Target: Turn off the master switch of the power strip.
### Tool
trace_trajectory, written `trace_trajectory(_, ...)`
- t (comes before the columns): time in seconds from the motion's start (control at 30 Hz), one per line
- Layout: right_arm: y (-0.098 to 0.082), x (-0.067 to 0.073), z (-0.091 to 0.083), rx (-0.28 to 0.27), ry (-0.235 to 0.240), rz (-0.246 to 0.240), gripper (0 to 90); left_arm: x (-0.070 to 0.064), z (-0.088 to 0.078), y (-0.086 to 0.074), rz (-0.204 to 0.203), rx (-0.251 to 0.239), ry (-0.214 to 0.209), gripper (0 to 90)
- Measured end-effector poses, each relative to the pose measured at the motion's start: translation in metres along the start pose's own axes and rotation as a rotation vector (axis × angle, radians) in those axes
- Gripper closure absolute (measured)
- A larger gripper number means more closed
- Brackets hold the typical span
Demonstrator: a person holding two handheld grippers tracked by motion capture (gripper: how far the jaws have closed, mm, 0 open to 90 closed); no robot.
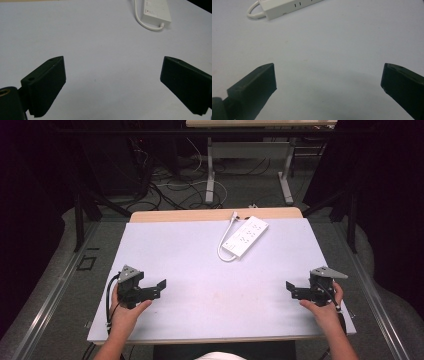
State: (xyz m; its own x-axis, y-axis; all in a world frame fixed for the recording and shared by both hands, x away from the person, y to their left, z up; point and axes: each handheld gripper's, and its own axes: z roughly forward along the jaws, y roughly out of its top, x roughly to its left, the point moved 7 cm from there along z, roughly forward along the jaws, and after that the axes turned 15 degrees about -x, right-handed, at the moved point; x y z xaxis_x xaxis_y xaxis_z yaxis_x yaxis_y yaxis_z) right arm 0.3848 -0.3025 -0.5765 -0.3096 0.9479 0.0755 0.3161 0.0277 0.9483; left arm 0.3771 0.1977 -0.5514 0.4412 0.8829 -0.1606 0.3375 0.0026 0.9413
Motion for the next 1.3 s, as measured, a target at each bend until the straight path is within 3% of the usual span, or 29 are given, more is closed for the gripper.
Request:
trace_trajectory(0.2,0.004,0.008,-0.007,-0.027,0.002,-0.047,0.0,0.007,-0.001,-0.003,-0.009,-0.005,0.019,7.9)
trace_trajectory(0.4,0.007,0.015,-0.008,-0.039,-0.010,-0.080,0.0,0.003,0.000,-0.005,-0.009,-0.001,0.016,9.9)
trace_trajectory(0.63,0.016,0.026,-0.005,-0.029,0.026,-0.081,0.0,-0.002,-0.003,-0.005,0.012,-0.001,0.014,11.3)
trace_trajectory(0.8,0.026,0.034,0.002,-0.036,0.053,-0.121,0.0,-0.002,-0.004,-0.008,0.016,0.011,0.016,11.3)
trace_trajectory(1.03,0.039,0.047,0.008,-0.035,0.069,-0.110,0.0,-0.004,-0.004,-0.010,0.050,0.007,0.025,11.2)
trace_trajectory(1.3,0.053,0.055,0.015,-0.026,0.091,-0.165,0.0,-0.009,-0.001,-0.015,0.095,0.025,0.007,11.0)
